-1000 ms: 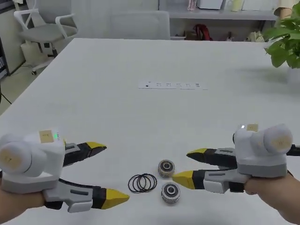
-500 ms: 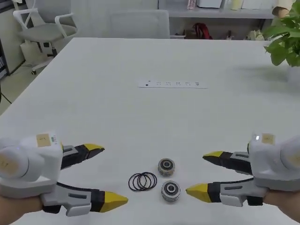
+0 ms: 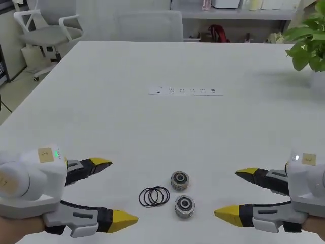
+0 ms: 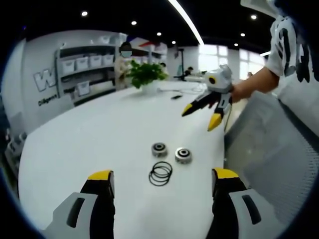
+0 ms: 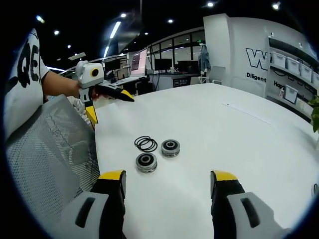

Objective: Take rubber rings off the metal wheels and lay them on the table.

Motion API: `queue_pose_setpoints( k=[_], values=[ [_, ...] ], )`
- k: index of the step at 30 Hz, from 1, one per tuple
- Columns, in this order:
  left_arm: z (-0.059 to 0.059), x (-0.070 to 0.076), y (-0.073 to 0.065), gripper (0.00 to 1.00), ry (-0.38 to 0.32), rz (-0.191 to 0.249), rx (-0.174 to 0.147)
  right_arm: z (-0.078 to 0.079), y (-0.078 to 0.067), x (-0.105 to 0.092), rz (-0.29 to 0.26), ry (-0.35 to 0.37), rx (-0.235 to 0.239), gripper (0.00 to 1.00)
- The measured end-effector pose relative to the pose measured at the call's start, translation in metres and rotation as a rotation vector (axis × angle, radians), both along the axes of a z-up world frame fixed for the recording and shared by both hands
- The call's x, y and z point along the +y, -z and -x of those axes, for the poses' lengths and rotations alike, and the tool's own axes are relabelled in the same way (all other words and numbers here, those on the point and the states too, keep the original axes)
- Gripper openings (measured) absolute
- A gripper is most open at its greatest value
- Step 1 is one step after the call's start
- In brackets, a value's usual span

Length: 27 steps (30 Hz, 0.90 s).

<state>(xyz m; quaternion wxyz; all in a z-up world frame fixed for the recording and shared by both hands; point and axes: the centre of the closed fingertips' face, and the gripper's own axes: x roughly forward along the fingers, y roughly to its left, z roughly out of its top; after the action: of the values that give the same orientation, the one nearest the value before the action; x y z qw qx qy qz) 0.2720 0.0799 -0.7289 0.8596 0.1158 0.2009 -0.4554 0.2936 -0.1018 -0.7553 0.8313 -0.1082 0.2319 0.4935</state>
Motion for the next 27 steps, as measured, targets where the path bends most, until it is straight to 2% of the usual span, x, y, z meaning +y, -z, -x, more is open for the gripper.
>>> queue_pose_setpoints(
  k=[27],
  values=[
    [0.0072, 0.0074, -0.0017, 0.81, -0.034, 0.007, -0.003, 0.0028, -0.0009, -0.0108, -0.004, 0.032, -0.006, 0.68]
  ],
)
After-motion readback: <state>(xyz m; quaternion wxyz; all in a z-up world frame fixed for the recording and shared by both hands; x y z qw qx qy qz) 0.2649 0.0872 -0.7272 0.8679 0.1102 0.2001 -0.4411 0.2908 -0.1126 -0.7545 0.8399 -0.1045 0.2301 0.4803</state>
